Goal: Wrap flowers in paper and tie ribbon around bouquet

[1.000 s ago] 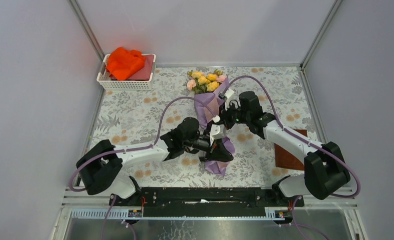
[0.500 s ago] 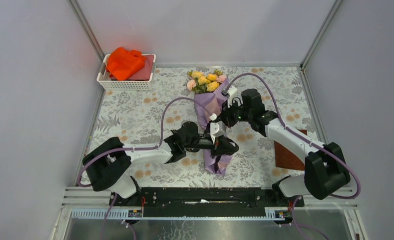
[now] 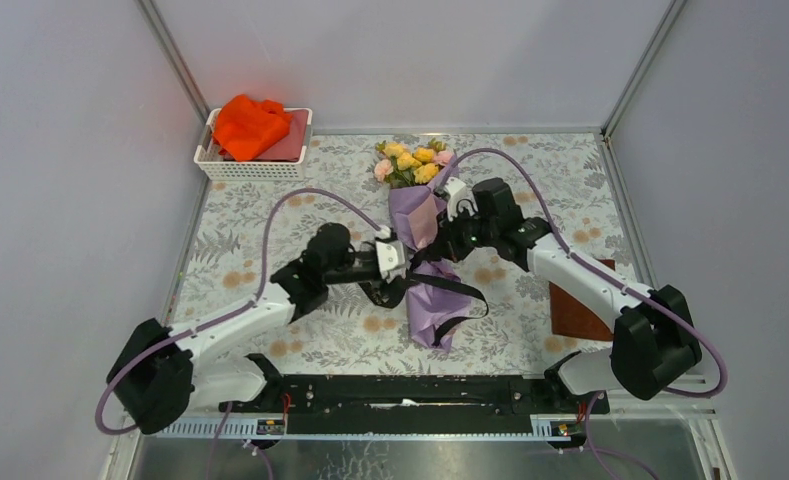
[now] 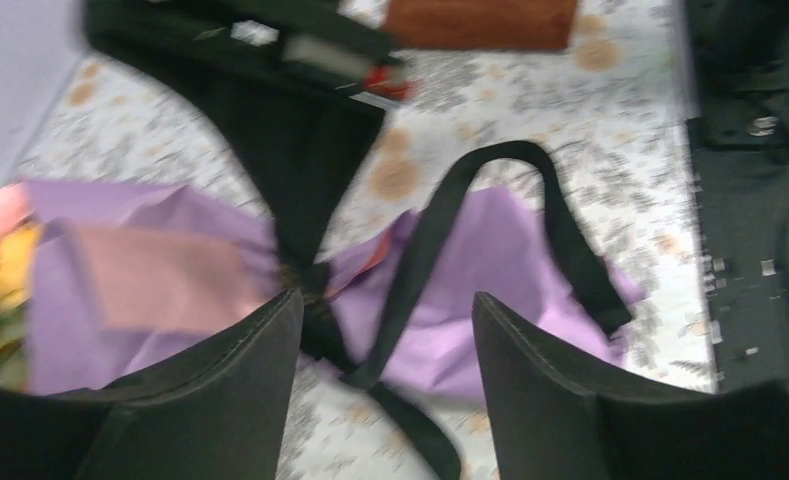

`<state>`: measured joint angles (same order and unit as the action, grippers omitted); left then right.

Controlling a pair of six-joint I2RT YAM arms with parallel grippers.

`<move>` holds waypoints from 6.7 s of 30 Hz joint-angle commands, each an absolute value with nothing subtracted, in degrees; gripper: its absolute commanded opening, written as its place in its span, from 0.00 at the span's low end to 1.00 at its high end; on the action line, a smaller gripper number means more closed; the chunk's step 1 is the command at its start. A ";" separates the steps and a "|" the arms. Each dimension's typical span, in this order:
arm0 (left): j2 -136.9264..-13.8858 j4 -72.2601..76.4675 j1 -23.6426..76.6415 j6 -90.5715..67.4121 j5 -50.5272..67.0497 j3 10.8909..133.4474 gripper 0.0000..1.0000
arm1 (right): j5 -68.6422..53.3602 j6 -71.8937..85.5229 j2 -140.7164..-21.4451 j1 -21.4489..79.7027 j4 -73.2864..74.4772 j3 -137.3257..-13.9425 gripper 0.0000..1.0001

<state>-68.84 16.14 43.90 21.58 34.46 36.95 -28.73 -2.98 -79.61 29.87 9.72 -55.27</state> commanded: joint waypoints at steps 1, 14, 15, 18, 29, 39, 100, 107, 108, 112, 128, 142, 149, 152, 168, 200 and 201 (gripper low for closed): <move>-64.72 8.76 36.30 17.42 33.07 36.23 0.66 | -27.29 3.84 -80.24 35.00 10.48 -59.94 0.00; -70.11 35.25 34.30 16.24 25.40 26.67 0.79 | -28.60 20.82 -84.99 37.70 4.21 -61.05 0.00; -70.98 36.20 34.82 15.89 25.94 26.64 0.79 | -28.66 21.21 -85.22 37.70 3.99 -61.08 0.00; -74.17 37.79 36.61 11.38 26.30 27.03 0.80 | -29.10 20.67 -86.28 37.63 4.65 -61.64 0.00; -80.06 43.29 37.18 3.86 22.45 29.53 0.42 | -38.06 15.48 -88.68 37.68 8.00 -64.49 0.02; -81.34 47.97 37.07 -2.55 18.50 26.63 0.00 | -34.95 5.07 -89.30 34.15 17.96 -69.96 0.32; -94.78 58.88 32.96 13.73 34.51 29.67 0.00 | -37.71 -0.49 -94.66 22.58 19.70 -67.02 0.20; -94.13 58.49 32.81 13.03 34.15 29.15 0.00 | -40.36 -1.61 -97.72 28.25 17.28 -65.31 0.10; -94.07 58.47 32.90 12.81 34.14 29.03 0.00 | -40.32 -1.80 -98.14 29.12 17.27 -65.30 0.10; -93.74 57.87 32.85 13.26 34.09 28.83 0.00 | -40.25 -1.25 -99.25 30.46 16.52 -63.84 0.09; -93.29 54.86 32.87 14.75 33.03 29.10 0.00 | -26.96 -0.47 -100.81 35.19 14.15 -61.12 0.23; -93.08 54.27 32.86 14.41 33.33 29.17 0.00 | -20.13 -1.68 -99.71 36.16 14.90 -61.00 0.29; -93.19 54.27 32.87 14.17 33.76 29.35 0.00 | -20.21 -3.31 -101.68 36.21 13.44 -60.72 0.37; -93.12 54.02 32.87 14.21 33.67 29.44 0.00 | -20.73 -3.94 -102.95 36.19 13.74 -61.20 0.29; -92.07 53.69 32.87 14.68 33.34 28.97 0.00 | -23.58 -4.23 -89.43 34.13 18.11 -63.29 0.00; -94.23 54.82 33.53 18.91 34.39 28.83 0.00 | -33.24 -6.48 -94.11 26.57 16.90 -62.38 0.16; -94.28 54.84 33.57 18.78 34.57 28.76 0.00 | -33.64 -6.51 -94.72 26.89 16.32 -62.54 0.16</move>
